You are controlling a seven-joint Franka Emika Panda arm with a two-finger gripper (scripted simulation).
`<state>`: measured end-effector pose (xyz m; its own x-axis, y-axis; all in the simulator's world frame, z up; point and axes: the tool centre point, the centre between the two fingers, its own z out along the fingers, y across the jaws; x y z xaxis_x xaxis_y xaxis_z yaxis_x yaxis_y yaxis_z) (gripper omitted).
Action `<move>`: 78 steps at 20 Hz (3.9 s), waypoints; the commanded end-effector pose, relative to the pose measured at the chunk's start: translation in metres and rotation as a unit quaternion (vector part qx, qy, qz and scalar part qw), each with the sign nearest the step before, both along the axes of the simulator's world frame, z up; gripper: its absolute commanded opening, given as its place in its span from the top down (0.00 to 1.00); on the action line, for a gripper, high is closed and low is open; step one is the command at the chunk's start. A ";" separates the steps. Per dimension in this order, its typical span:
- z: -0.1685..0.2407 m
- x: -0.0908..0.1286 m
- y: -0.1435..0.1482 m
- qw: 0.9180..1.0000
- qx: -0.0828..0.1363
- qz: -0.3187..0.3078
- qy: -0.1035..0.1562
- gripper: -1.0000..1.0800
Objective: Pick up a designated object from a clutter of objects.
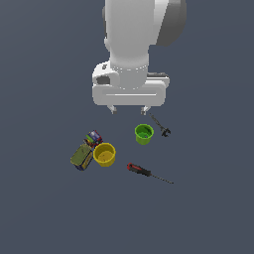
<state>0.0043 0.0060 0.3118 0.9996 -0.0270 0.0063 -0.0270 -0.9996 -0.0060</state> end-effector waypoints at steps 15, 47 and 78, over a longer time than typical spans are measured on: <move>0.014 0.000 -0.009 1.000 -0.002 -0.013 -0.005 0.04; -0.189 0.039 -0.197 0.984 0.001 -0.177 0.003 0.04; -0.253 0.036 -0.211 0.982 -0.002 -0.187 0.004 1.00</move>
<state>0.0400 -0.2050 0.0592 0.9196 -0.3928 -0.0009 -0.3928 -0.9196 -0.0002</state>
